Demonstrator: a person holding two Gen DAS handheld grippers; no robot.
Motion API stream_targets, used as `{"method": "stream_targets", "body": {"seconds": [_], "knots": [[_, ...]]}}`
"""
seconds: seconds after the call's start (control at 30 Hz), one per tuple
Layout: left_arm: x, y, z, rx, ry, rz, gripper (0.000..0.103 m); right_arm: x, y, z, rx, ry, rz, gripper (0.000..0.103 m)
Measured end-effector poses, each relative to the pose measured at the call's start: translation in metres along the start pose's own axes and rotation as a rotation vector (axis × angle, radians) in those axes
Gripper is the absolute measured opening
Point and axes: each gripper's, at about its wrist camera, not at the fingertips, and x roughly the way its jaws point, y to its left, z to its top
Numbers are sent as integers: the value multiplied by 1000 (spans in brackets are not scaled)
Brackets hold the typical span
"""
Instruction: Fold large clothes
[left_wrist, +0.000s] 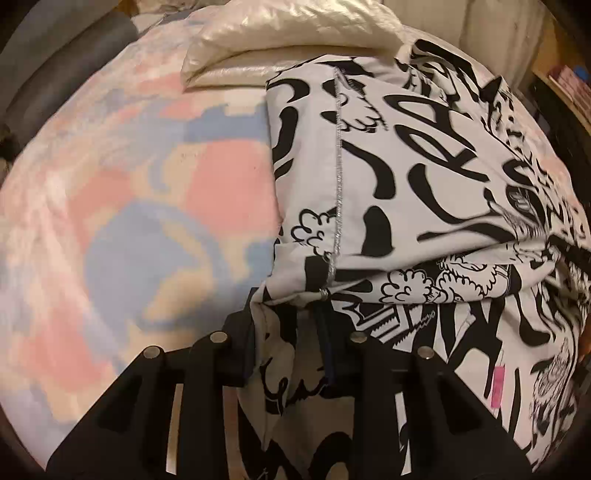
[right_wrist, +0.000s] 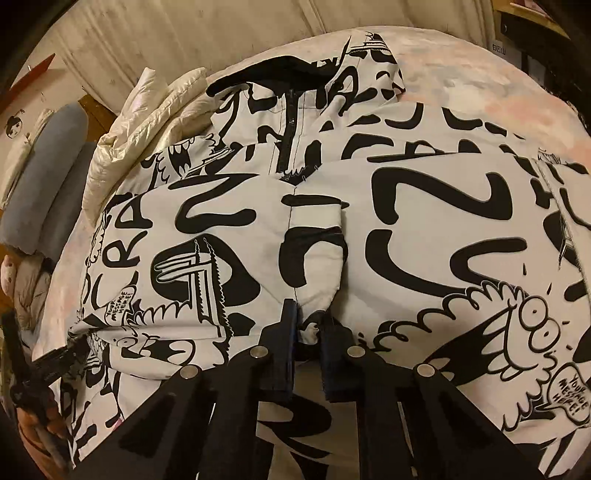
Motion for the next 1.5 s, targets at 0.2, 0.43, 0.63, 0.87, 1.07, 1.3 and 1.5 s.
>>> {"method": "stream_targets", "body": {"seconds": [0.2, 0.43, 0.63, 0.87, 1.07, 1.3, 1.5], "knots": [[-39, -8, 3, 123, -9, -34, 50, -25, -1, 18, 21, 5, 74, 58], [-71, -12, 55, 139, -121, -103, 74, -34, -9, 61, -2, -37, 62, 67], [5, 1, 120, 41, -39, -154, 74, 23, -20, 88, 57, 39, 45, 67], [65, 32, 149, -87, 23, -193, 74, 49, -30, 85, 105, 61, 155, 56], [78, 34, 165, -136, 10, -235, 37, 52, -17, 86, 59, 20, 151, 25], [58, -4, 161, -1, -84, -76, 24, 15, 1, 83, -23, -135, 39, 23], [69, -2, 161, -6, -66, -45, 28, 42, -16, 73, 30, -35, 1, 11]]}}
